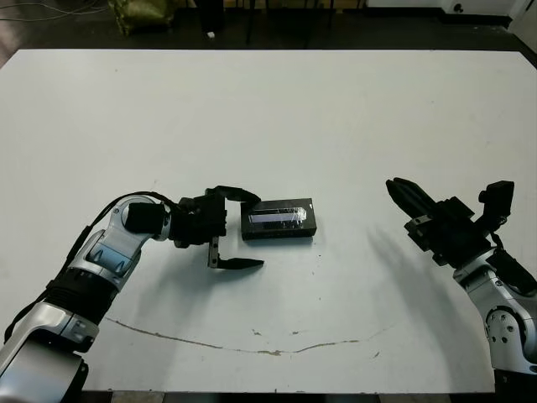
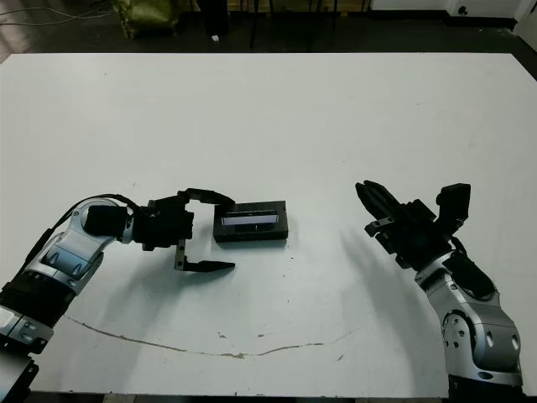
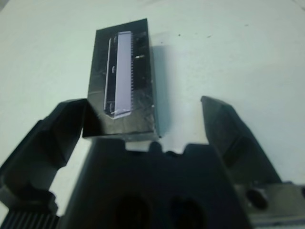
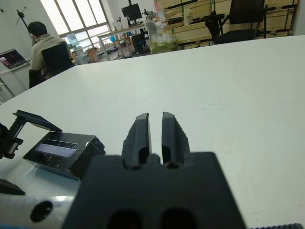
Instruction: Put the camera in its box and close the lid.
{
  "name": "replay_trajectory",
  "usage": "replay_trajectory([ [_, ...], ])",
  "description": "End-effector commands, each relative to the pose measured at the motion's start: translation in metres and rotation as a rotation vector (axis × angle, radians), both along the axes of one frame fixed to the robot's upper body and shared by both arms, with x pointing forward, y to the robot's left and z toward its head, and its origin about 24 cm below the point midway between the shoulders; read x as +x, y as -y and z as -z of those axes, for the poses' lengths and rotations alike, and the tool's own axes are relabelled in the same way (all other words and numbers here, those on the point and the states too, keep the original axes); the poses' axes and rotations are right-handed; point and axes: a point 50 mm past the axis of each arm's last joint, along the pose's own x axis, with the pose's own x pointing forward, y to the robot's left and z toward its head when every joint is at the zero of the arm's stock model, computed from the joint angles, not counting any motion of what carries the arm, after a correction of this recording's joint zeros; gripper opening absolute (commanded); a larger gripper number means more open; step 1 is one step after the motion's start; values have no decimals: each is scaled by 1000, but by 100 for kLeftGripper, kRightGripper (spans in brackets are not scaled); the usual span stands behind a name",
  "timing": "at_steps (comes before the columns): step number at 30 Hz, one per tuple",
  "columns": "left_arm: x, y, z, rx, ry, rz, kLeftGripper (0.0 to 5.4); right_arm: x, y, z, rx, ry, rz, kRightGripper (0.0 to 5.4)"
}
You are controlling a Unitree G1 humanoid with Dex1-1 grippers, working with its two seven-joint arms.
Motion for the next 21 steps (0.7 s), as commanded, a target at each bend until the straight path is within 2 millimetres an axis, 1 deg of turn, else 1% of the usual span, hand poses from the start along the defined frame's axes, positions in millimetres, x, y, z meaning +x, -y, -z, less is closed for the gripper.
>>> replay_trajectory([
  [1, -7, -16, 27, 116, -75, -99, 537, -3, 2, 5, -13, -29, 17, 0],
  [10, -2, -19, 30, 50, -40, -220, 537, -3, 2, 5, -11, -37, 16, 0],
  [15, 0, -19, 33, -50, -26, -299, 537, -2, 3, 7, 3, -30, 0, 0],
  [18, 2, -19, 30, -63, -26, -283, 537, -3, 2, 6, -10, -34, 11, 0],
  [21, 3, -24, 24, -15, -49, -210, 537, -4, 2, 5, -8, -39, 17, 0],
])
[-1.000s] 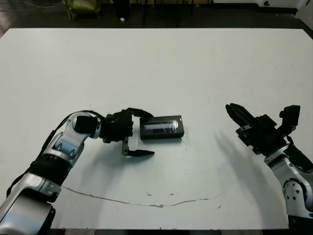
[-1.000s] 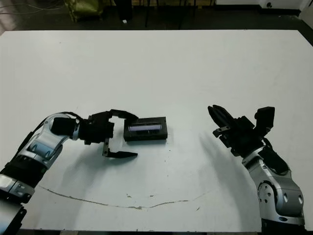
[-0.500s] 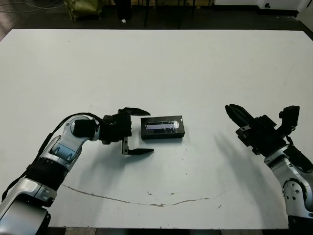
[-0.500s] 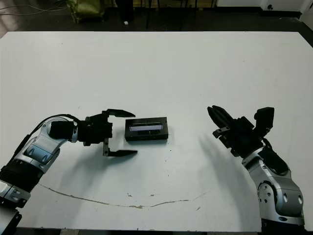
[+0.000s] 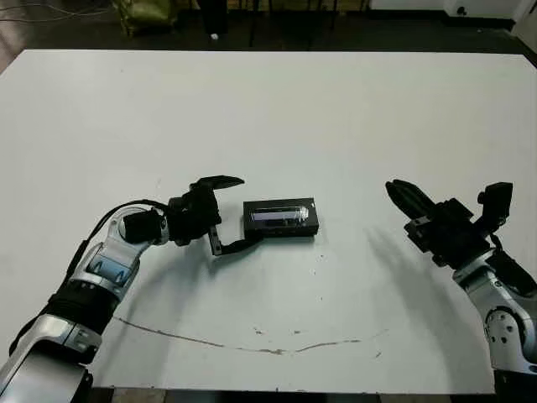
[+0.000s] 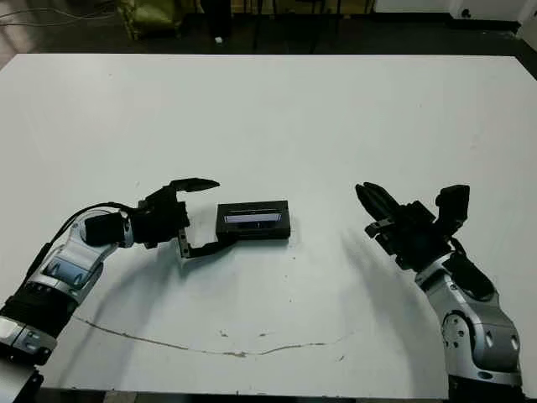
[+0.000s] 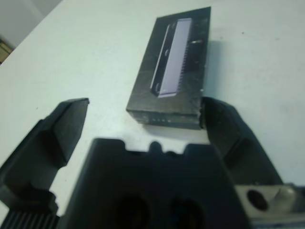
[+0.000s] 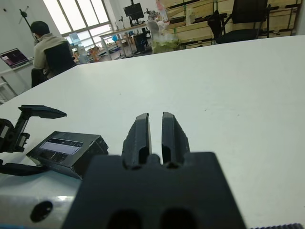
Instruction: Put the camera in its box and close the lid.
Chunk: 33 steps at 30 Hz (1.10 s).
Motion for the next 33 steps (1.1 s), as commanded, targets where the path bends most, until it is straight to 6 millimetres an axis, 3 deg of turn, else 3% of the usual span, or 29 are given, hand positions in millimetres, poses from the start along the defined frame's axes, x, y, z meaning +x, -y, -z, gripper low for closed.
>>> replay_trajectory([
  [1, -4, -15, 11, 132, -94, 40, 537, -3, 2, 6, 0, -40, 16, 0],
  [12, -17, -46, -21, 432, -138, 294, 537, -3, 3, 7, 8, -41, 15, 0],
  [17, -23, -59, -24, 551, -167, 320, 537, -2, 3, 7, 5, -30, 10, 0],
  [22, -22, -72, -29, 558, -119, 225, 537, -2, 3, 7, 3, -33, 5, 0],
  [29, -16, -91, -42, 141, -32, -132, 537, -3, 3, 6, -8, -38, 21, 0],
  [33, -19, -85, -57, -163, 81, -299, 528, -3, 2, 7, -2, -34, 13, 0],
])
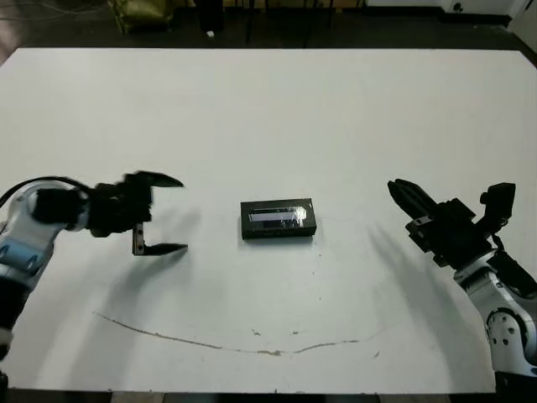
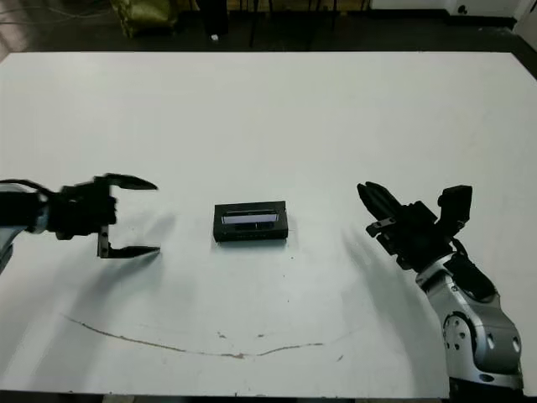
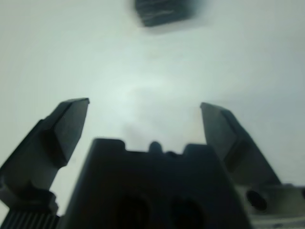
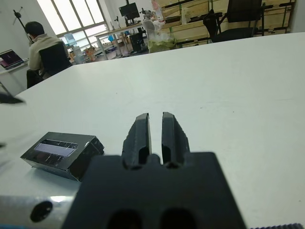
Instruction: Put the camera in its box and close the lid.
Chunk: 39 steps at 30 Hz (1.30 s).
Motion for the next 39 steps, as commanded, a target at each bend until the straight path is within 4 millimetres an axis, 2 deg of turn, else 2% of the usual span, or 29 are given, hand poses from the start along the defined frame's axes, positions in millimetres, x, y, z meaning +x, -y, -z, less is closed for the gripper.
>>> replay_trajectory([
  [1, -5, 6, -3, -198, 65, -130, 516, -2, 2, 6, -3, -28, 1, 0],
  [4, -7, 22, -8, -346, 159, -205, 451, -2, 1, 7, 0, -27, 1, 0],
  [9, -13, 52, -12, -436, 171, -226, 325, -1, 1, 8, 2, -21, -9, 0],
  [16, -16, 101, -7, -484, 60, -181, 153, -1, 0, 9, -2, -23, -3, 0],
  [22, -15, 137, 12, -497, -60, -225, 5, -2, 0, 8, -9, -22, 6, 0],
  [27, -13, 163, 44, -458, -226, -304, 2, -2, -2, 7, -13, -23, 11, 0],
  [30, -13, 172, 61, -425, -279, -348, 2, -2, -2, 7, -7, -23, 3, 0],
  [39, -13, 170, 86, -352, -352, -411, 2, -3, -2, 6, -9, -31, 13, 0],
])
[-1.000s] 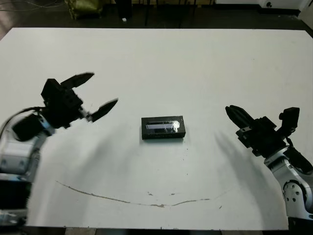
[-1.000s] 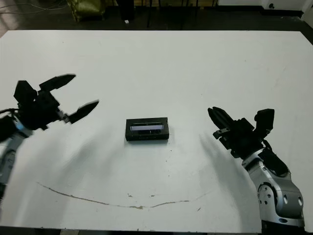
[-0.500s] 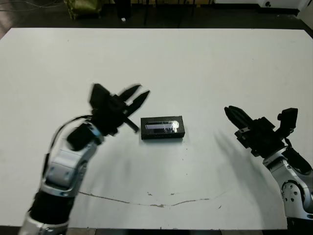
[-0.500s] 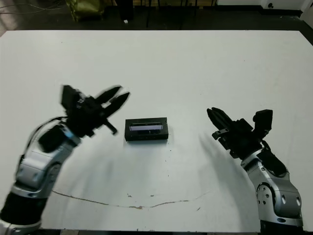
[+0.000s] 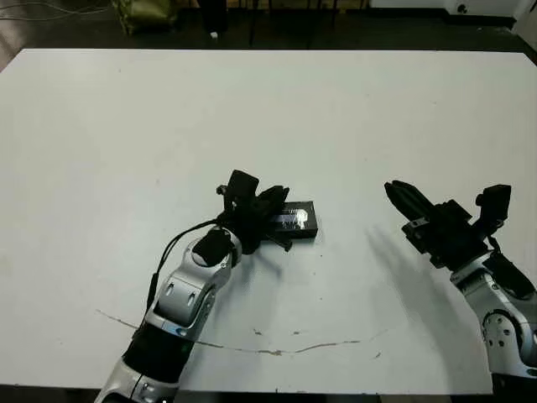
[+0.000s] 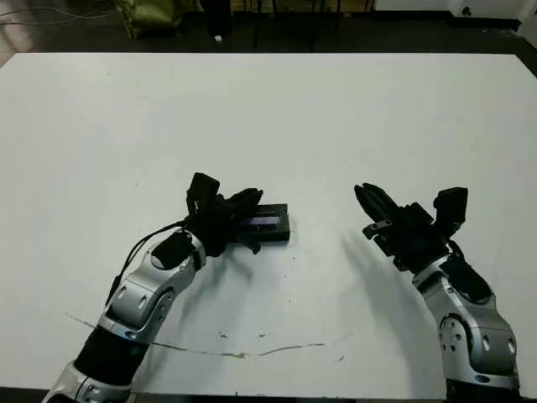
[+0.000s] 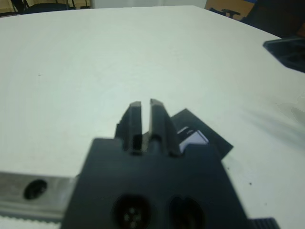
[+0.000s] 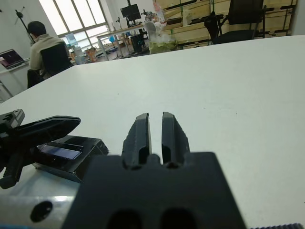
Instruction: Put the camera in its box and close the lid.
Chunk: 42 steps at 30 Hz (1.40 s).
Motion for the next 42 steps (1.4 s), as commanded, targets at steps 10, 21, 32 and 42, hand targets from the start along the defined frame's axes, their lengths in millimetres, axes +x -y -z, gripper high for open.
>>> replay_trajectory([
  [10, -13, -18, 49, 150, -227, -4, 2, -3, 0, 5, -5, -34, 11, 0],
  [21, -17, -29, 43, 113, -220, -60, 2, -3, 1, 7, -8, -25, 9, 0],
  [32, -13, -92, -55, -95, 200, -250, 2, -1, 2, -1, -12, 12, 45, 0],
  [42, 2, -159, -70, -203, 320, -536, 2, 13, -1, -31, -83, 134, 97, 0],
])
